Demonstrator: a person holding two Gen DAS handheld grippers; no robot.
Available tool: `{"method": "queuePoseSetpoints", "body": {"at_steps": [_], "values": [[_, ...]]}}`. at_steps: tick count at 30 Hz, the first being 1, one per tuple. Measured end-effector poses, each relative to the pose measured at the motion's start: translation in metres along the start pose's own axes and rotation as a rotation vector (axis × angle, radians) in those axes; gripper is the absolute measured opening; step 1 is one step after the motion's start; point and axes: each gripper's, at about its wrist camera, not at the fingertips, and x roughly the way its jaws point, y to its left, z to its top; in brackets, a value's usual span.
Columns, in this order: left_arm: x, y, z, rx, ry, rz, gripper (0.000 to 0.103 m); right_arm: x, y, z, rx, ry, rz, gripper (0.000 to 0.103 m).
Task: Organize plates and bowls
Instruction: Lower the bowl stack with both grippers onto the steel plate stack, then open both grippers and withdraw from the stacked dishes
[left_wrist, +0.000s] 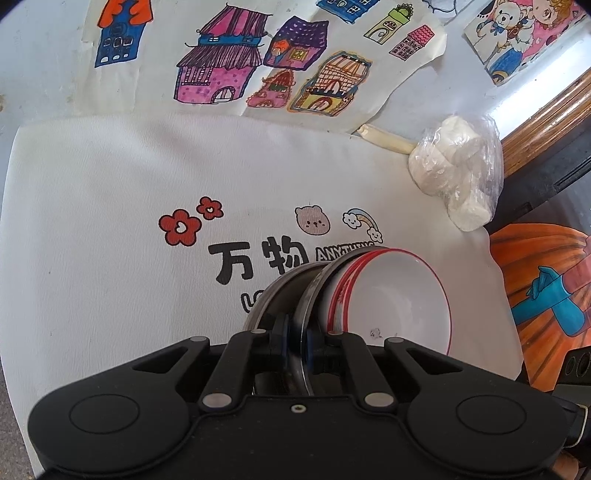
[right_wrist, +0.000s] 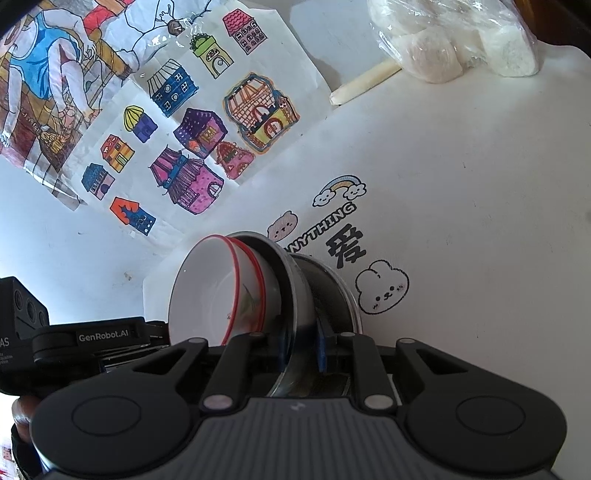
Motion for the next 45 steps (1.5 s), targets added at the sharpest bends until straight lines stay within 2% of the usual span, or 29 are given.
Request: {"method": "queuePoseSetpoints", "body": {"at_steps": [15, 33, 45], "values": [[0.001, 0.004, -0.002, -0.014, -0.010, -0.017, 0.009, 0.001, 0.006, -0.003, -0.057, -0.033, -0.046, 0.018], [0.001, 0.003, -0.006, 0.001, -0.017, -0.006, 0.011, 0.001, 0.004, -0.004, -0.061, -0.043, -0.051, 0.017], [-0.003, -0.004, -0.012, 0.057, -0.067, 0.034, 0.012, -0.006, 0.014, -0.009, -0.156, -0.109, -0.138, 0.020]]}}
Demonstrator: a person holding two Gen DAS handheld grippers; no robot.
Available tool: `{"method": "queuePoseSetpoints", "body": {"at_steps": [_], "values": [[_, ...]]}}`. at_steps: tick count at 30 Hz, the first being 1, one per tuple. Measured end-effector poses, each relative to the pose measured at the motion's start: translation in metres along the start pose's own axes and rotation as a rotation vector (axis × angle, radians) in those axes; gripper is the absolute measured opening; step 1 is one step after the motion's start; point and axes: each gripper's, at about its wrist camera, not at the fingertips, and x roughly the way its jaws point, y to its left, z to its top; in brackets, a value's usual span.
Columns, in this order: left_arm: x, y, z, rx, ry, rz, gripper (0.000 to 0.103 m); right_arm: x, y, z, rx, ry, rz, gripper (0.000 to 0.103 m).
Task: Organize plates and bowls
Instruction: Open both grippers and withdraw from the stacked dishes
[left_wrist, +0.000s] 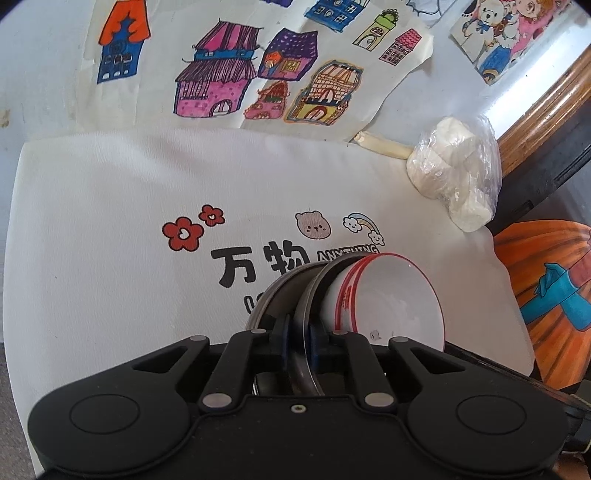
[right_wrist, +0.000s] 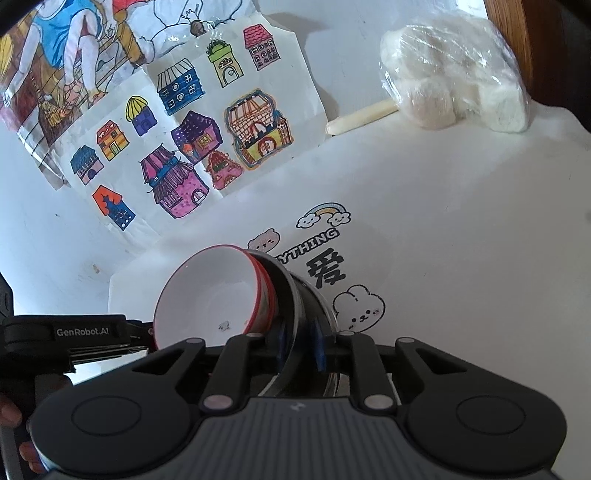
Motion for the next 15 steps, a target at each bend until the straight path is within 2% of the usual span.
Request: {"method": "queuePoseSetpoints", "body": {"at_steps": [4, 7, 9, 11, 13, 14, 15], "values": [[-0.004, -0.005, -0.004, 0.045, -0.032, 0.034, 0.013, -0.002, 0.004, -0.003, -0.028, -0.022, -0.018, 0.023], [-0.012, -0.009, -0.006, 0.089, -0.099, 0.069, 0.022, -0.004, 0.005, -0.005, -0.039, -0.031, -0.020, 0.026], [-0.020, -0.012, -0.007, 0.099, -0.165, 0.156, 0.069, -0.006, 0.005, -0.006, -0.039, -0.034, -0.021, 0.026], [-0.029, -0.011, -0.010, 0.115, -0.254, 0.170, 0.079, -0.008, 0.005, -0.007, -0.039, -0.040, -0.019, 0.027], [-0.036, -0.010, -0.012, 0.134, -0.285, 0.160, 0.080, -0.009, 0.005, -0.008, -0.035, -0.044, -0.015, 0.029], [-0.039, -0.010, -0.012, 0.132, -0.292, 0.160, 0.083, -0.010, 0.004, -0.009, -0.034, -0.049, -0.013, 0.034], [-0.041, -0.009, -0.014, 0.130, -0.300, 0.158, 0.085, -0.012, 0.004, -0.009, -0.032, -0.058, -0.020, 0.051]]}}
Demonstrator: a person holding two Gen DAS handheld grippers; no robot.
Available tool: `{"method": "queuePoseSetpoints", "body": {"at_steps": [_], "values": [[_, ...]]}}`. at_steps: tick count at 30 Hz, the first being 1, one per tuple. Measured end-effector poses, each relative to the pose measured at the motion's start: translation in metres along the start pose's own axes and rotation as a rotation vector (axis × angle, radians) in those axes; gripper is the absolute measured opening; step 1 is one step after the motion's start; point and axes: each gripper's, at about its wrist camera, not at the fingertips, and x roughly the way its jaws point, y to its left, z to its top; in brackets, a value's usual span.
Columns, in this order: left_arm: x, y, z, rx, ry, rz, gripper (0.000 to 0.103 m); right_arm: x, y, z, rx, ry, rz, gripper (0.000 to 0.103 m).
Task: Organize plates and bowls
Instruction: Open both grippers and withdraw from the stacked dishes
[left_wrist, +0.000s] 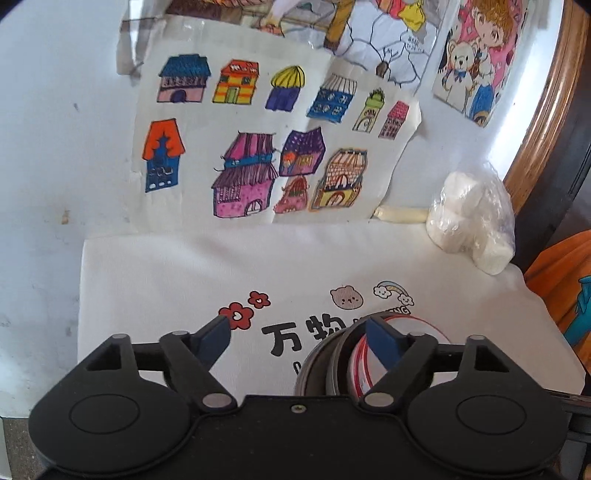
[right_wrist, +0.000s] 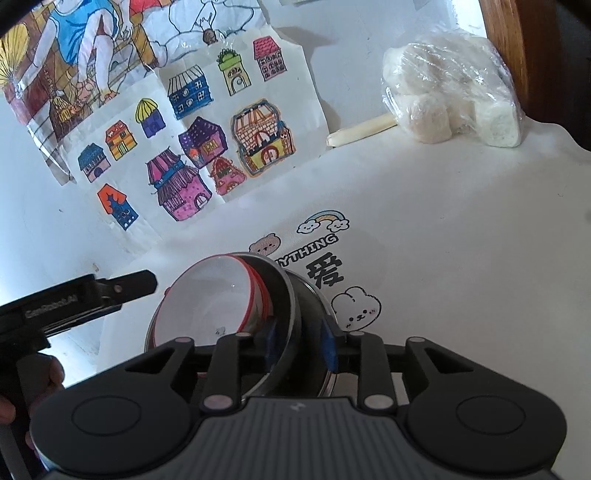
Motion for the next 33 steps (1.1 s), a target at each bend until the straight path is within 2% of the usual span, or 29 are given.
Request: {"method": "queuePoseSetpoints", "body": {"at_steps": [1, 5, 10, 12, 18, 22, 26, 29, 33], "values": [[-0.001, 0.001, -0.001, 0.000, -0.005, 0.000, 0.086, -0.002, 0.000, -0.001, 0.003, -0.012, -0.027, 0.059], [-0.004, 0.001, -0.007, 0.009, -0.015, 0.016, 0.093, -0.008, -0.006, -0.005, 0.014, -0.046, -0.023, 0.063], [-0.019, 0.002, -0.016, 0.014, -0.058, 0.021, 0.102, -0.020, -0.008, -0.012, 0.014, -0.089, -0.032, 0.078], [-0.026, 0.002, -0.019, 0.020, -0.075, 0.021, 0.102, -0.026, -0.006, -0.015, 0.009, -0.111, -0.044, 0.089], [-0.044, 0.006, -0.030, 0.015, -0.106, 0.019, 0.102, -0.049, 0.004, -0.033, -0.018, -0.200, -0.080, 0.102], [-0.061, 0.013, -0.041, -0.008, -0.139, 0.009, 0.102, -0.064, 0.012, -0.050, -0.041, -0.275, -0.106, 0.103], [-0.079, 0.014, -0.054, 0.016, -0.177, 0.036, 0.102, -0.077, 0.023, -0.068, -0.092, -0.353, -0.122, 0.103], [-0.091, 0.012, -0.066, 0.050, -0.196, 0.048, 0.102, -0.084, 0.033, -0.082, -0.139, -0.385, -0.124, 0.103], [-0.103, 0.015, -0.084, 0.053, -0.205, 0.015, 0.102, -0.089, 0.046, -0.101, -0.199, -0.412, -0.170, 0.103]]}}
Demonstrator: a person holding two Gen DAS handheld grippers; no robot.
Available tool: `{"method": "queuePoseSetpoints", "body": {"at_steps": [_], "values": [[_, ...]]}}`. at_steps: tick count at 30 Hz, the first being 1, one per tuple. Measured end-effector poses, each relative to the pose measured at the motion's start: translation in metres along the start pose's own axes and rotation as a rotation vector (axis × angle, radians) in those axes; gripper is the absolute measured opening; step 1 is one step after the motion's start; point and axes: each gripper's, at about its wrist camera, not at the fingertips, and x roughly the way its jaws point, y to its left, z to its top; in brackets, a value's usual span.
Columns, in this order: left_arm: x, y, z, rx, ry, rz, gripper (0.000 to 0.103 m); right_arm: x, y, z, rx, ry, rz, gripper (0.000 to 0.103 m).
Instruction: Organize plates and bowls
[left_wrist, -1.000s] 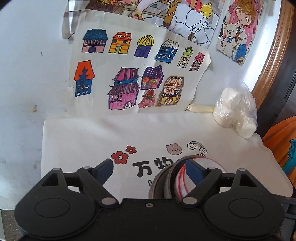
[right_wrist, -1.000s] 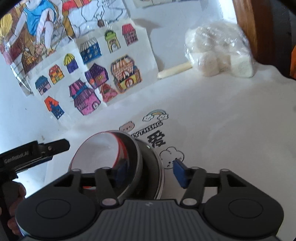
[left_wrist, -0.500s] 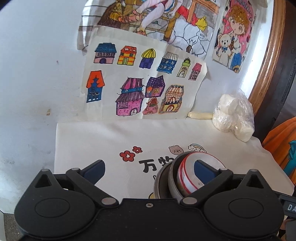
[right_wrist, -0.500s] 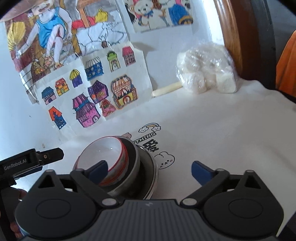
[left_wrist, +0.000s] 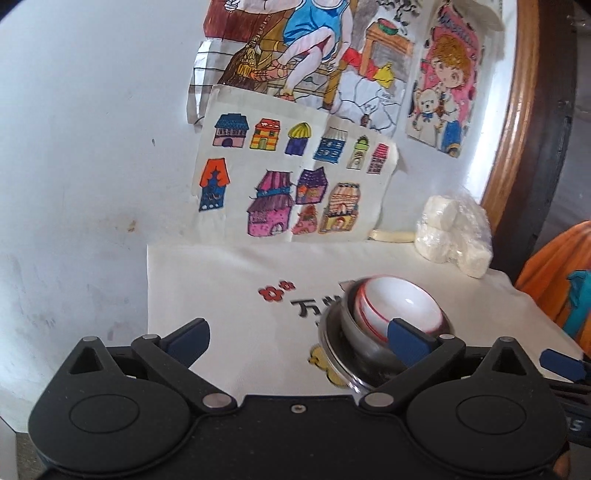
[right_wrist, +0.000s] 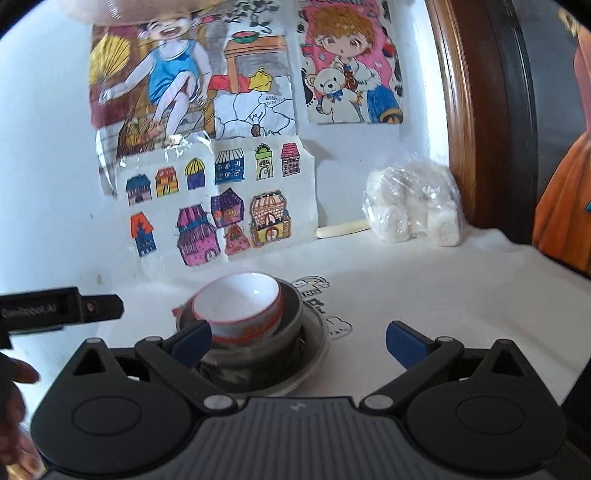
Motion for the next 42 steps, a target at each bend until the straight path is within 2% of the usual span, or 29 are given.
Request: {"method": "queuePoseSetpoints", "body": {"at_steps": [4, 9, 19, 39, 42], "values": [[-0.014, 0.005, -0.018, -0.019, -0.030, 0.003, 0.102, -0.014, 0.008, -0.012, -0.030, -0.023, -0.084, 0.103], [-0.028, 0.006, -0.036, -0.016, -0.062, 0.043, 0.102, -0.029, 0.009, -0.022, -0.031, -0.059, -0.106, 0.103], [-0.047, 0.010, -0.061, -0.031, -0.050, 0.096, 0.102, -0.058, 0.017, -0.036, -0.072, -0.123, -0.101, 0.103], [-0.055, 0.003, -0.082, 0.049, -0.063, 0.114, 0.102, -0.065, 0.008, -0.061, -0.056, -0.143, -0.071, 0.103], [-0.057, 0.001, -0.083, 0.071, -0.100, 0.122, 0.102, -0.063, 0.004, -0.063, -0.082, -0.156, -0.066, 0.103]]}}
